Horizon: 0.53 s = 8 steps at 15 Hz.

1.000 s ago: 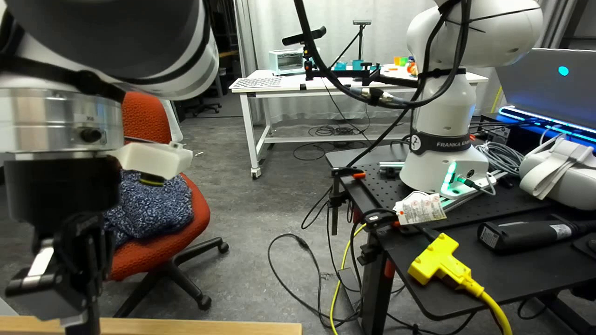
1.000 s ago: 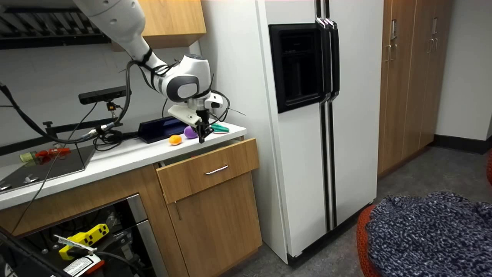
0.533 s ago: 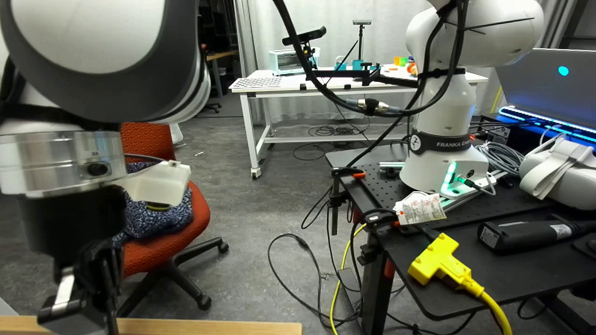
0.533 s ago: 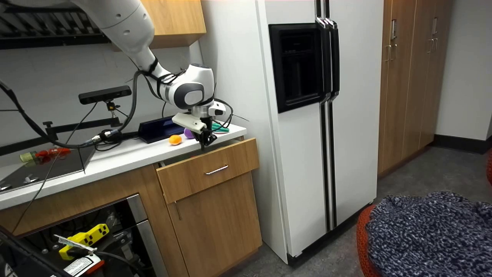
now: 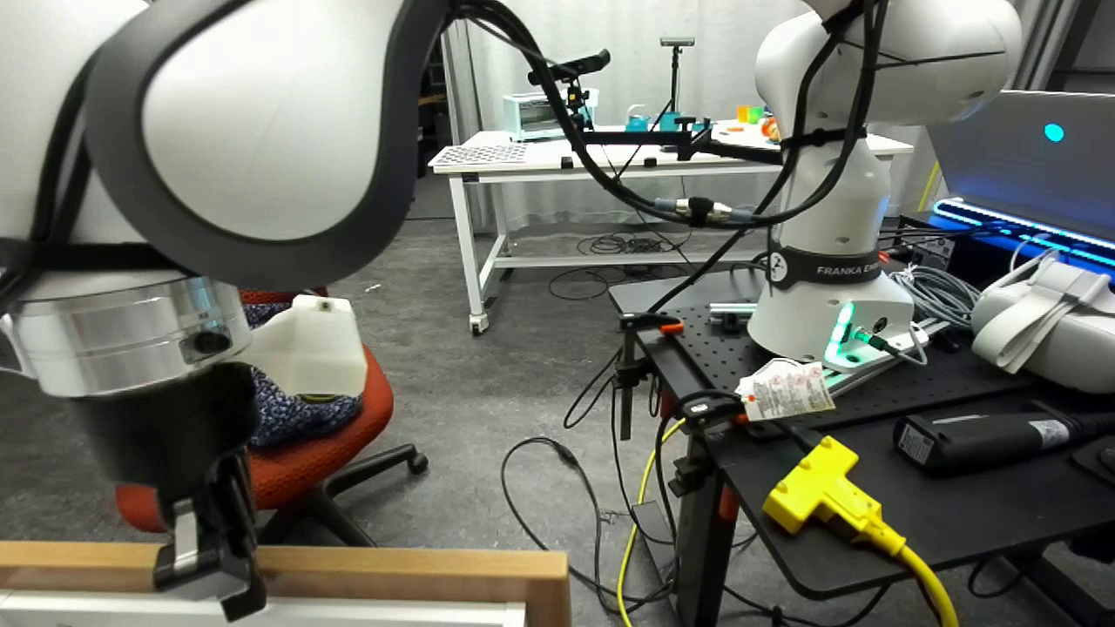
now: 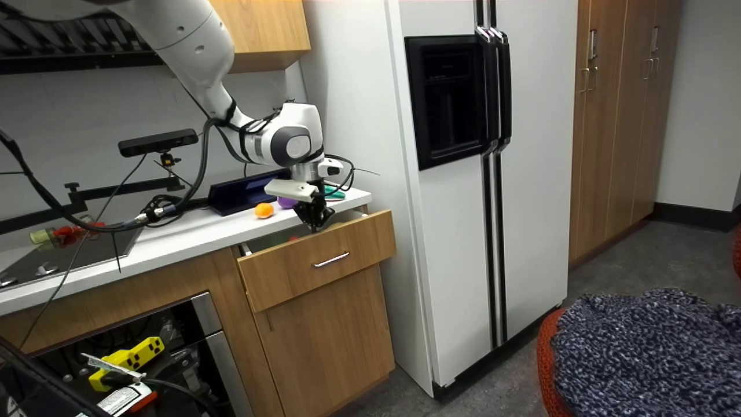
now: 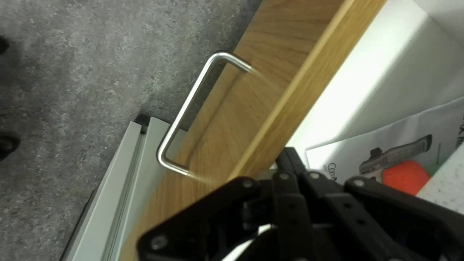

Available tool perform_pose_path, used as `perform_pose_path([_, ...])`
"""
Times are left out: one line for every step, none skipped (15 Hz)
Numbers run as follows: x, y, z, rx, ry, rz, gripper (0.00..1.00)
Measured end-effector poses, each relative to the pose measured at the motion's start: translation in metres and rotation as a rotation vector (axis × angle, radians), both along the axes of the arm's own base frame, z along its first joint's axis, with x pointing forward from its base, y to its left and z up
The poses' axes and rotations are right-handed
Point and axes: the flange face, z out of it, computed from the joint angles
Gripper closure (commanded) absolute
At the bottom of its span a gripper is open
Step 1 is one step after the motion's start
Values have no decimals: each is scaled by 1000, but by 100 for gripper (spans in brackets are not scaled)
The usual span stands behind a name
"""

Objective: Open the drawer on the right

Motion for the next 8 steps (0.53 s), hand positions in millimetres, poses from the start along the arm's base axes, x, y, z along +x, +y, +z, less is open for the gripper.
perform_pose_path([0,-4,-2,-33,-1,12,100])
perform_pose_path([-1,-8,-2,-67,-1,23,100])
perform_pose_path([-2,-13,-3,-103,-1,34,100])
perform_pose_path([-3,-20,-2,-140,1,42,100])
perform_pose_path([-6,-27,-3,-179,1,49,100])
perform_pose_path([-10,-37,-3,-214,3,53,100])
perform_pose_path([-14,-48,-3,-243,5,53,100])
perform_pose_path([-18,-59,-3,-266,9,48,100])
